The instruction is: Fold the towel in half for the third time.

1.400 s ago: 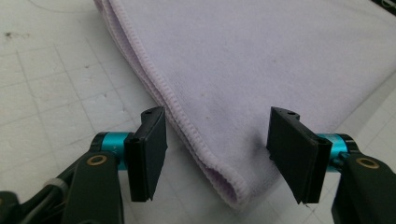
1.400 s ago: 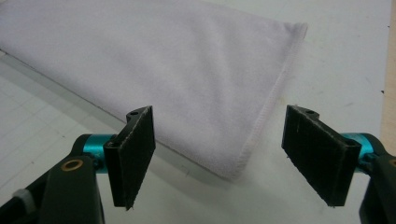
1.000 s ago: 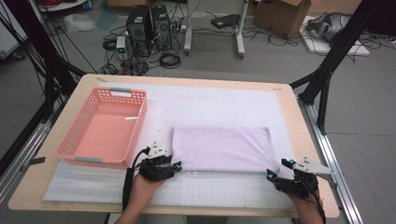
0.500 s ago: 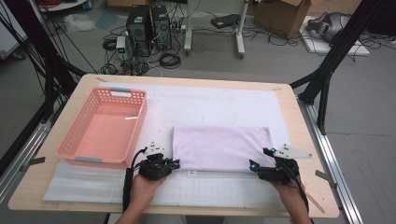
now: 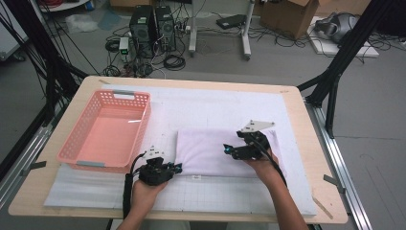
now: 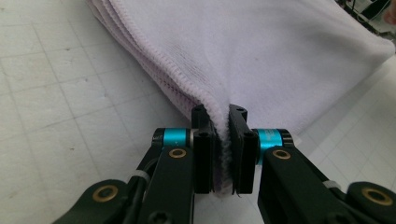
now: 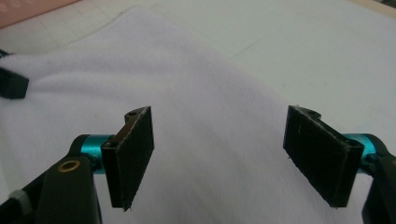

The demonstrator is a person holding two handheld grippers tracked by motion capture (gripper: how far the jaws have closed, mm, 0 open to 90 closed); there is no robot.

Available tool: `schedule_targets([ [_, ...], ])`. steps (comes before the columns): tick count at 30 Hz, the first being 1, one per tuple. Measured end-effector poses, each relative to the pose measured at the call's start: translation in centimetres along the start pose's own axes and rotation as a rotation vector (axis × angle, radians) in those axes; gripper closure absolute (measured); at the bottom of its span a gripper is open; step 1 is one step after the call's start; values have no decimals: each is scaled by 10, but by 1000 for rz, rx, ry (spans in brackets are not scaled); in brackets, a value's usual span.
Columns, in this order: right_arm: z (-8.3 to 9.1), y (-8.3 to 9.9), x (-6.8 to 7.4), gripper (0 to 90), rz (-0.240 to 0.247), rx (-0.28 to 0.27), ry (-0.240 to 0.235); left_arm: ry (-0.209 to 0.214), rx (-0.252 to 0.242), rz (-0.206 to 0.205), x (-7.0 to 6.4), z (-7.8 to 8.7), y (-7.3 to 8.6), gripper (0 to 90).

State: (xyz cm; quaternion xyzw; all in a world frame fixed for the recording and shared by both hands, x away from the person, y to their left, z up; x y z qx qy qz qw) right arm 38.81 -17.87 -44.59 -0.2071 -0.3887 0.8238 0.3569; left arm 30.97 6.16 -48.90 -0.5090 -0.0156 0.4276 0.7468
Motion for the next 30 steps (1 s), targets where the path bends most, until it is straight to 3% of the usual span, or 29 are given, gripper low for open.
schedule_targets([
  [10,-56,-44,28,262,116,72,-62,4,-2,7,-1,11,3,820],
  [15,-80,-49,41,289,155,112,-94,-9,-4,11,3,15,4,820],
  [22,-109,-58,55,316,180,128,-121,-22,12,13,4,13,7,815],
  [30,-128,-57,66,419,191,171,-141,-14,18,32,7,11,9,816],
])
Point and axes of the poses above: each handheld gripper's, and its own axes: z roughly backward along the jaws, y roughly out of its underside, x roughly to its left, the point moved 7 cm from there along -z, roughly forward along the jaws, and after that the axes turned 7 degrees about y, right-handed, at the moved point
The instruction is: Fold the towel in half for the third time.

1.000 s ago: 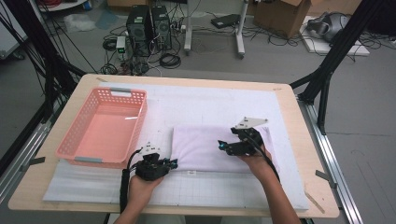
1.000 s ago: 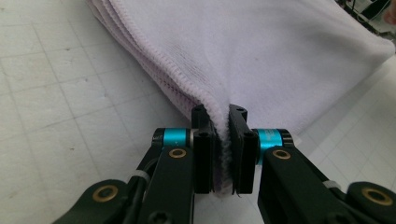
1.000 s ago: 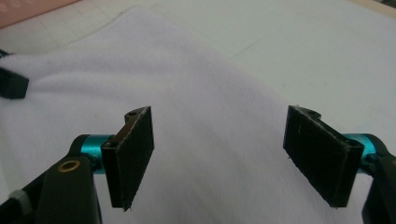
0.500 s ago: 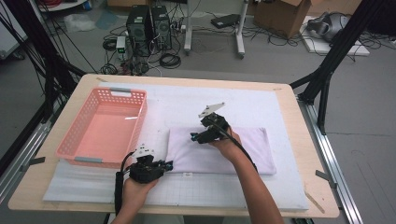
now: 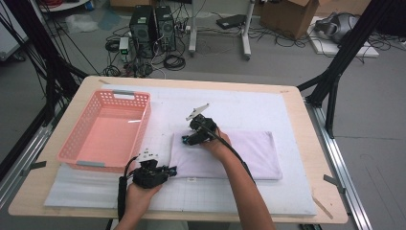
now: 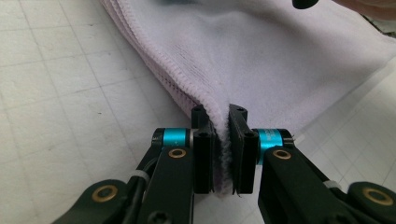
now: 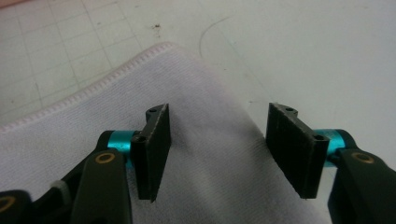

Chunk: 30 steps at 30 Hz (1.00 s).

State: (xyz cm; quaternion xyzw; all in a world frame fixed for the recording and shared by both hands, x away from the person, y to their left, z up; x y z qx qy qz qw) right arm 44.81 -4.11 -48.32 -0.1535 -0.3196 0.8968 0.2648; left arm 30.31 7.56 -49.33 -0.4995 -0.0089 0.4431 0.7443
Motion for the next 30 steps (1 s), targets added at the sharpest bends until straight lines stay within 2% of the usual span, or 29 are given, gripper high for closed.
schedule_targets([
  [3,-3,-1,2,491,8,17,-19,2,2,0,0,0,0,816],
  [5,-2,-1,3,593,12,28,-28,4,3,2,1,0,0,816],
  [7,0,-1,6,735,24,44,-32,8,2,7,1,0,0,816],
  [9,1,-2,6,792,42,46,-30,6,-1,9,1,2,0,818],
  [13,3,-4,8,814,26,33,-36,18,-14,6,-1,10,-5,819],
  [16,9,-15,13,817,41,-33,-40,32,-51,2,-4,22,-14,819],
  [20,24,-26,14,817,26,-114,-51,60,-102,-2,-9,35,-26,819],
  [23,37,-29,10,817,5,-157,-58,107,-131,-8,-20,32,-33,818],
  [29,60,-21,-2,818,3,-180,-37,164,-133,-44,-43,13,-45,817],
  [30,64,-18,-5,818,-11,-188,-34,169,-125,-55,-48,10,-48,817],
])
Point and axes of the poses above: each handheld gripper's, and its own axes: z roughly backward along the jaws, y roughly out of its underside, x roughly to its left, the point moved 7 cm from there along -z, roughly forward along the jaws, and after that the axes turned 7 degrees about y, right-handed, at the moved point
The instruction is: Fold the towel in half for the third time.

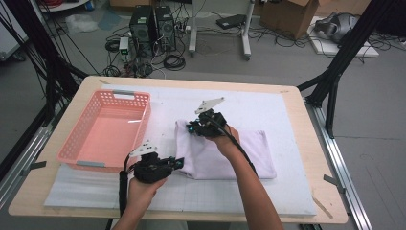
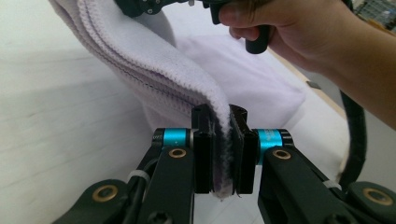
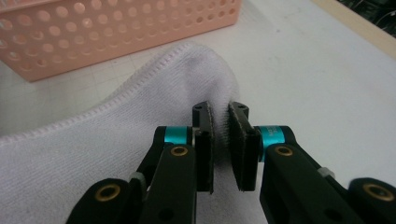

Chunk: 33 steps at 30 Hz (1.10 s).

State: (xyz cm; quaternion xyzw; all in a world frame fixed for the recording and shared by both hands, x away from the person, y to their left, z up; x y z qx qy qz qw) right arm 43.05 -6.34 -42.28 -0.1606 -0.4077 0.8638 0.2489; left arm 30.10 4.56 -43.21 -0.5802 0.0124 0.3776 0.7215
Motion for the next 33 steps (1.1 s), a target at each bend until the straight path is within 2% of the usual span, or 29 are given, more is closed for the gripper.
schedule_targets([
  [3,14,7,-10,818,-18,-13,15,11,16,-25,-8,-11,-6,816],
  [8,33,21,-25,818,-48,-29,38,37,40,-42,-20,-32,-13,815],
  [14,50,34,-39,817,-60,-47,67,59,68,-64,-34,-57,-19,814],
  [24,70,62,-58,816,-93,-52,103,65,93,-77,-42,-95,-16,792],
  [27,74,69,-62,817,-89,-43,116,58,75,-97,-44,-100,-15,726],
  [30,77,76,-68,817,-87,-45,128,64,53,-136,-46,-98,-16,558],
  [33,78,82,-71,818,-85,-41,131,58,36,-167,-43,-92,-18,457],
])
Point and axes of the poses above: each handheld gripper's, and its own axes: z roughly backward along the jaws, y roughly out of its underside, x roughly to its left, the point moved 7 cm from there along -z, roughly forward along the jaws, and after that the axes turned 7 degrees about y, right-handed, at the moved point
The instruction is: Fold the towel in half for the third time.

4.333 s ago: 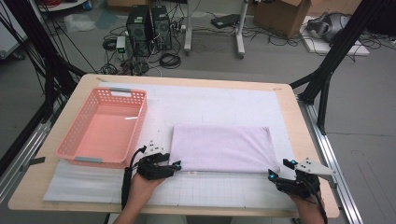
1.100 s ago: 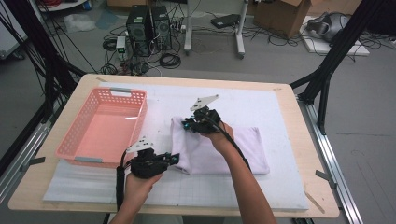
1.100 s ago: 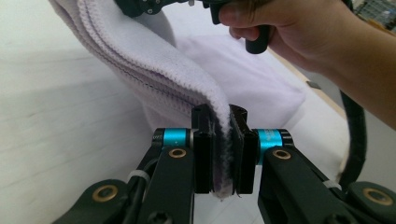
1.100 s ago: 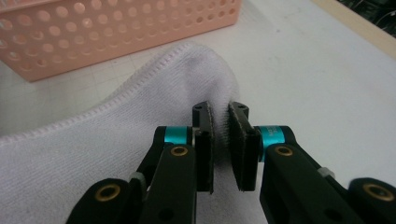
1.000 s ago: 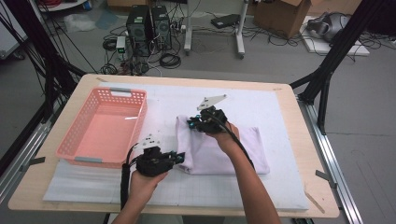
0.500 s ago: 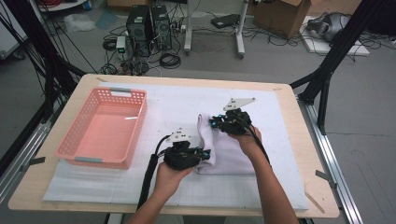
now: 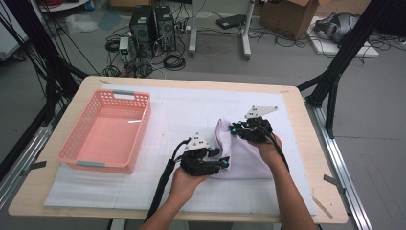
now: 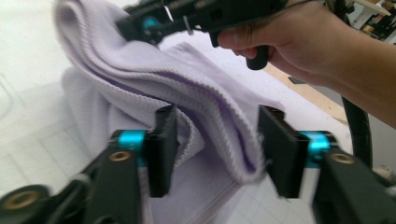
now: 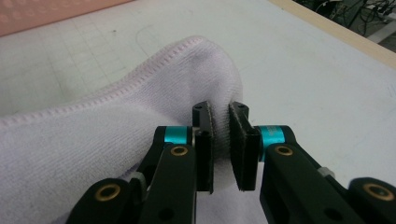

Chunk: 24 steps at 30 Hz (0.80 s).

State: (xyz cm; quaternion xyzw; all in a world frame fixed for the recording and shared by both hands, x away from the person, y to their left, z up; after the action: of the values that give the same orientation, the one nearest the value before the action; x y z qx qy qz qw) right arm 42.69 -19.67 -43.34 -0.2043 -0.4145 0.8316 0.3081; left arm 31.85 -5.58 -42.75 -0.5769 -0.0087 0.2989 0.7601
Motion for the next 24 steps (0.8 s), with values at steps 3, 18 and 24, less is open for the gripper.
schedule_targets([
  [3,3,4,-4,818,11,-3,2,-12,-29,-18,4,10,-1,431],
  [18,18,25,-31,817,-3,23,76,-80,-45,-21,34,43,26,417],
  [24,27,38,-45,814,-10,63,132,-99,-44,-28,41,51,34,408],
])
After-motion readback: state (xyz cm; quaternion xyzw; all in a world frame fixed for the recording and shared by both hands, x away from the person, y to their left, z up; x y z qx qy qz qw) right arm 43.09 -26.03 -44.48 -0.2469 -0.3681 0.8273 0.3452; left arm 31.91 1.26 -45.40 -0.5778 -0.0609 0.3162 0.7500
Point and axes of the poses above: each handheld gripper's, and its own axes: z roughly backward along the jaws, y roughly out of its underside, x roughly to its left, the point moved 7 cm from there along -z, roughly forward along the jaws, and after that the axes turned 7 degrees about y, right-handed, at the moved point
